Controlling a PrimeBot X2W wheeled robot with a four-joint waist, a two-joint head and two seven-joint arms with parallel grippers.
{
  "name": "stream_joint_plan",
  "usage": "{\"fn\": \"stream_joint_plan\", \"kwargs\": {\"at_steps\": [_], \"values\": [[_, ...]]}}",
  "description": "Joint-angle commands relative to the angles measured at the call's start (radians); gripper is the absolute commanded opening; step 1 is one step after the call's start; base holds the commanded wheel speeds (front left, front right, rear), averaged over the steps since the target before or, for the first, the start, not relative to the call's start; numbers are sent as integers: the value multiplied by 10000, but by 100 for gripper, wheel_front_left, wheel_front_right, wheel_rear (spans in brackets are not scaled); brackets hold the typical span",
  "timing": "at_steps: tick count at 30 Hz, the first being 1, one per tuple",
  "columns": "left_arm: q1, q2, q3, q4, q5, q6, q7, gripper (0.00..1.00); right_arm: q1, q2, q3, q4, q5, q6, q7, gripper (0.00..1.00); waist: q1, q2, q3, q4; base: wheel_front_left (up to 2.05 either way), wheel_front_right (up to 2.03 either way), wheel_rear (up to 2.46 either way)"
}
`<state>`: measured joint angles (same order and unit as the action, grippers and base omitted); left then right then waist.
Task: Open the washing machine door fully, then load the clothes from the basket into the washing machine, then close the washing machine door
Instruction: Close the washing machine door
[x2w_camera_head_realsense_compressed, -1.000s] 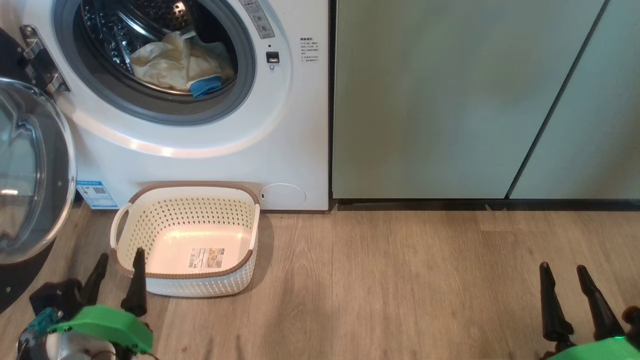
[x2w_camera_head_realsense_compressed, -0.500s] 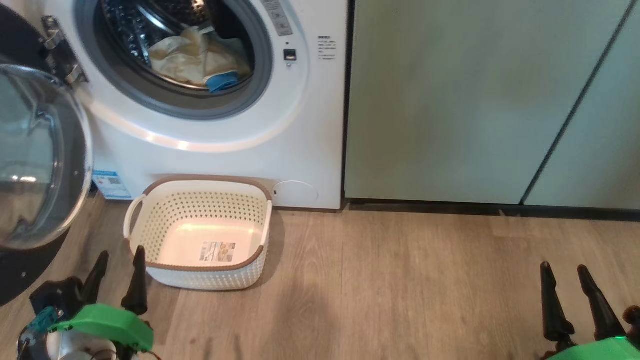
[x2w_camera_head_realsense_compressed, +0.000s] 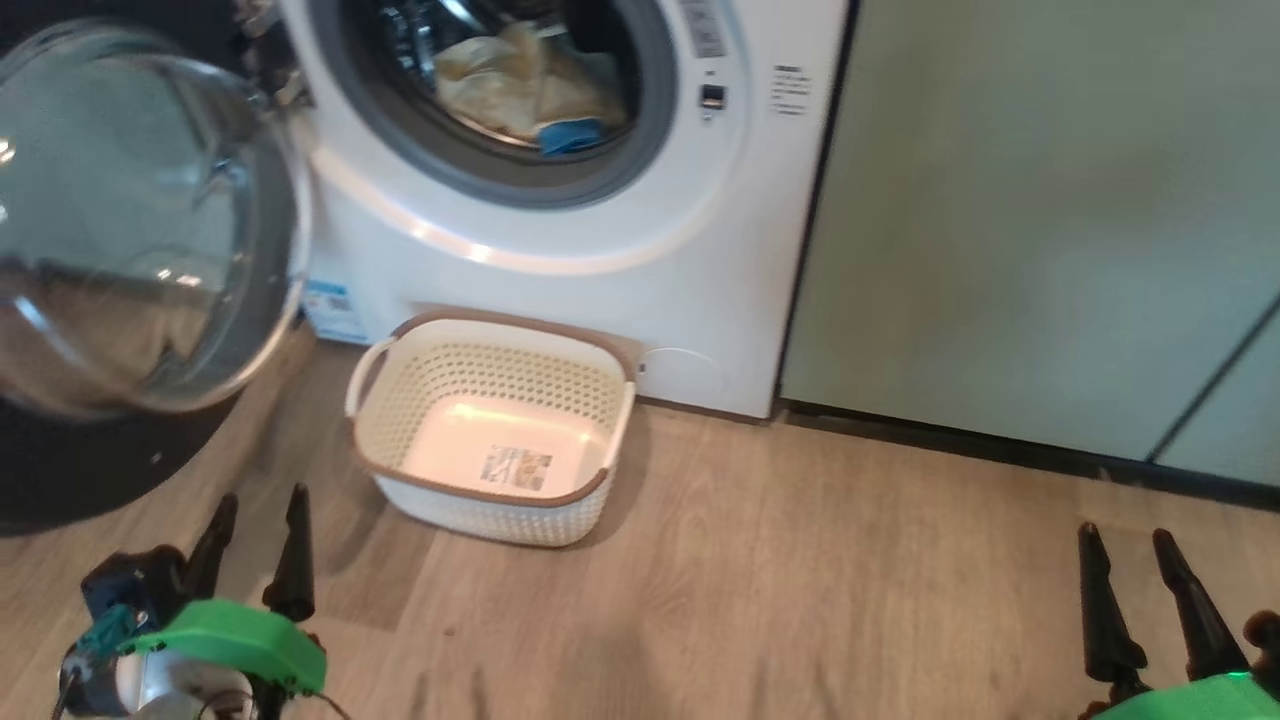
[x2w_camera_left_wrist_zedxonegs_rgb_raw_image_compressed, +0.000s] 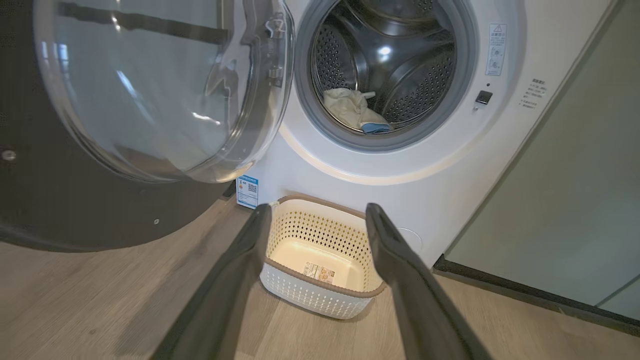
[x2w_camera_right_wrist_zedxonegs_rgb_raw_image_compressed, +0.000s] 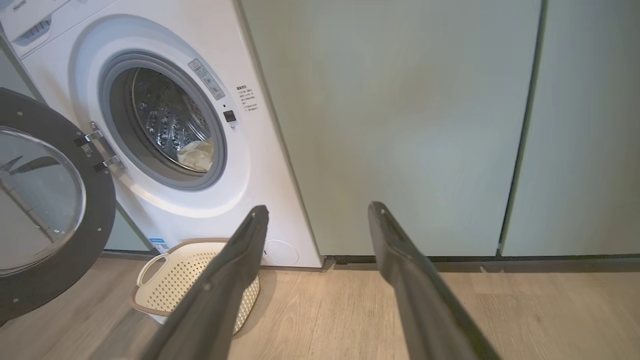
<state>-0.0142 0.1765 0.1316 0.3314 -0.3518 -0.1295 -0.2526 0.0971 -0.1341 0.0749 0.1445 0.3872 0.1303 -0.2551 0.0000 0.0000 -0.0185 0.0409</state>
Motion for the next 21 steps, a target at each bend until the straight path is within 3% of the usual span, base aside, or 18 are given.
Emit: {"fn": "stream_joint_plan", "kwargs": {"at_steps": [1, 21], "values": [[-675, 157, 333, -258, 124, -11, -91, 100, -396, -174, 155, -350, 8, 4, -67, 100, 0, 0, 79, 538, 0, 0, 0], [-1426, -180, 201, -169, 401, -11, -91, 100, -691, -262, 175, -401, 18, 4, -67, 100, 0, 0, 439, 3656, 0, 0, 0]]}}
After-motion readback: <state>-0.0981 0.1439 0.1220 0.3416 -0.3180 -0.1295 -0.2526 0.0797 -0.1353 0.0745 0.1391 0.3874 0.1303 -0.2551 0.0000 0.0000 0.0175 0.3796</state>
